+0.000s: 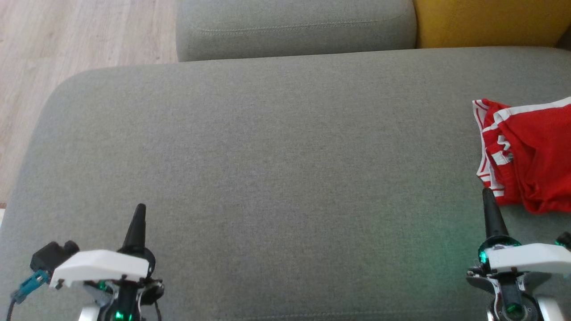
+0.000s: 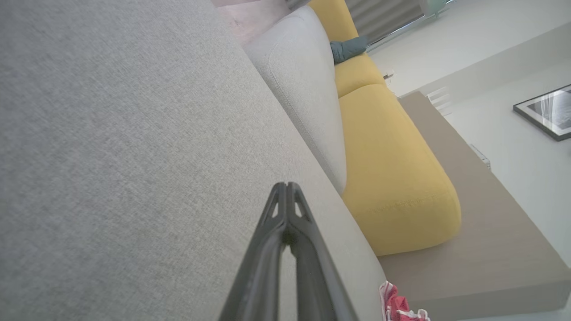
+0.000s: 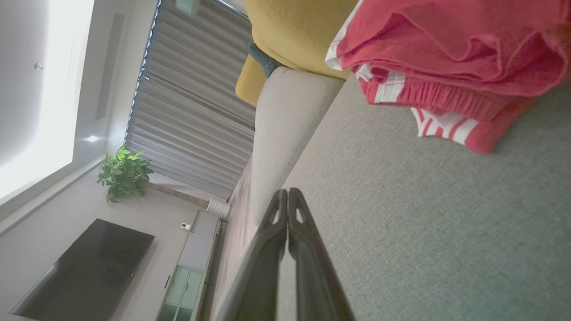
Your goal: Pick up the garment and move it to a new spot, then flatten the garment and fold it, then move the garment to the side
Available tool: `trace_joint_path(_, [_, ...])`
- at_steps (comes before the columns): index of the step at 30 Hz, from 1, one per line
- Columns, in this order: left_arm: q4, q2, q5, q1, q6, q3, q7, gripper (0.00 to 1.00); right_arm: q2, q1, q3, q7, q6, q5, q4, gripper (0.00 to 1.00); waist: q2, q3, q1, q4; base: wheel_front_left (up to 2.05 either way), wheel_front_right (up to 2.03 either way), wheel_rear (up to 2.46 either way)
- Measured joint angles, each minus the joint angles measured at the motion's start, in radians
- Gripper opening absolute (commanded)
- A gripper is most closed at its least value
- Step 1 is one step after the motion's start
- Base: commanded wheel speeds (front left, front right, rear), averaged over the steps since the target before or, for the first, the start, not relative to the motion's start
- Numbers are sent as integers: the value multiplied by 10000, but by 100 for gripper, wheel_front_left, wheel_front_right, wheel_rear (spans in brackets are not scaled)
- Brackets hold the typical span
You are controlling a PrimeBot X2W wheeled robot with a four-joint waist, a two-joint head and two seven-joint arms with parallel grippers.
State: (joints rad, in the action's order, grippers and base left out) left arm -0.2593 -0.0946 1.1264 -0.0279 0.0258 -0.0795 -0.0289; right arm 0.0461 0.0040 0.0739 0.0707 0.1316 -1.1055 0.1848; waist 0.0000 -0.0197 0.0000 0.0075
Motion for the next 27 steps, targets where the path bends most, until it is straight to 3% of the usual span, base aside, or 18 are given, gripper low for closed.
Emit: trace_joint_path(27, [-54,209,2838,-37,548,771,717,0,2,-301,251,102,-2,-2953,552,0,0,98,0,-44,0,0,0])
